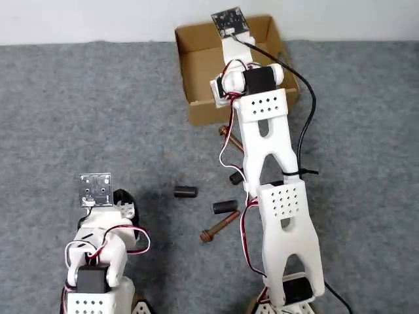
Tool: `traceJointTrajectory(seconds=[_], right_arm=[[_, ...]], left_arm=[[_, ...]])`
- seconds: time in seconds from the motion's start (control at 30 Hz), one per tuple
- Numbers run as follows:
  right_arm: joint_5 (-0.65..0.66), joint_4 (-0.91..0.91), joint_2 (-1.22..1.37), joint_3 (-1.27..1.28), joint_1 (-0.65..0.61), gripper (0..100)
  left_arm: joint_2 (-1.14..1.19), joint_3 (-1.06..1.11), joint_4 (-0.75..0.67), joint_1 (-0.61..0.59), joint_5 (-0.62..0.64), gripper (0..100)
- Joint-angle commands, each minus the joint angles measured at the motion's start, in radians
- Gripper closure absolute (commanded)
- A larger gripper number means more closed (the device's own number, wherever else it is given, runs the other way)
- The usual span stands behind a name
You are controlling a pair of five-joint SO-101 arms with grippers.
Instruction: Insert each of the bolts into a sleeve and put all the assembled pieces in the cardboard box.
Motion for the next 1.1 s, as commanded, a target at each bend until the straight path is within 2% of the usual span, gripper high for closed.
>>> traceJointTrajectory(seconds=[0.0, 0.13, 0.3, 0.67, 0.83, 1.07], right_arm=[[-0.089, 0.099, -0.015, -0.058, -0.005, 98.3], [-0.175, 0.097, -0.022, -0.06, 0.002, 98.3], [-0.219, 0.101, -0.101, 0.043, -0.002, 98.3], [-0.431, 0.094, -0.582, 0.879, -0.01, 97.9], [-0.485, 0.093, -0.596, 1.023, -0.012, 97.8], [-0.539, 0.091, -0.47, 1.026, -0.045, 97.0]], left_arm=[[-0.005, -0.007, 0.002, -0.006, -0.009, 100], [-0.005, -0.007, 0.002, -0.006, -0.009, 100], [-0.005, -0.007, 0.002, -0.006, -0.009, 100], [-0.005, -0.007, 0.002, -0.006, -0.009, 100], [-0.005, -0.007, 0.002, -0.006, -0.009, 100], [-0.005, -0.007, 0.003, -0.006, -0.009, 100]])
